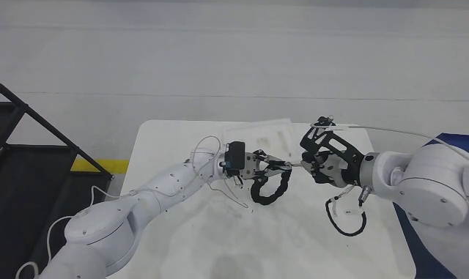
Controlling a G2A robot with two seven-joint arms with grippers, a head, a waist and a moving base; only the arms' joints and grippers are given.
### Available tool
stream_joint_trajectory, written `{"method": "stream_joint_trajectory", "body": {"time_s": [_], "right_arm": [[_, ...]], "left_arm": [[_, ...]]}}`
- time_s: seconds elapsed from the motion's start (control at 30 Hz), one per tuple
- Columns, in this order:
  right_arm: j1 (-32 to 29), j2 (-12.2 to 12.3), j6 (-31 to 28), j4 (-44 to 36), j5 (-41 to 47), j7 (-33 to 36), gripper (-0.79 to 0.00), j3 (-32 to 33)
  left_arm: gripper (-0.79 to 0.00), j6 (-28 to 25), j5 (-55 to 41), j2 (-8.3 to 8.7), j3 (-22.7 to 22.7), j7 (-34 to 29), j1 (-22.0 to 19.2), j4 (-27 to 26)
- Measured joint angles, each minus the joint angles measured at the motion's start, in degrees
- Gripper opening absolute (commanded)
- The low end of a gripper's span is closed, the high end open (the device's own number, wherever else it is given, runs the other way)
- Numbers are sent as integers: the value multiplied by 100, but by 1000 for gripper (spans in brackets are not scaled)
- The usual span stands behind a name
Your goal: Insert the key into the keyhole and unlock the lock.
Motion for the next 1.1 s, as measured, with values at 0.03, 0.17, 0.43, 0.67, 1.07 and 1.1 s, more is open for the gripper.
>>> {"method": "stream_joint_trajectory", "body": {"time_s": [0.03, 0.17, 0.43, 0.67, 1.07, 1.1], "right_arm": [[-9, 0, -45, -7, -54, -61, -785, -24], [54, -11, -89, -12, -174, -151, -785, -157], [191, -32, 13, -7, -246, -200, -785, -310], [179, -28, 168, 33, -251, -156, -785, -311], [56, -18, 218, 61, -135, -406, -785, -208], [45, -17, 225, 58, -126, -421, -785, -197]], "left_arm": [[-785, -2, -2, -4, 0, -2, 0, 3], [-785, 0, -1, -21, 0, 0, -1, 25], [-785, 43, -5, -32, -1, 43, 1, 77], [-785, 76, -105, -30, -11, 76, 22, 99], [-785, 121, -87, -37, -2, 121, 15, 112], [-785, 128, -86, -39, -3, 128, 17, 117]]}}
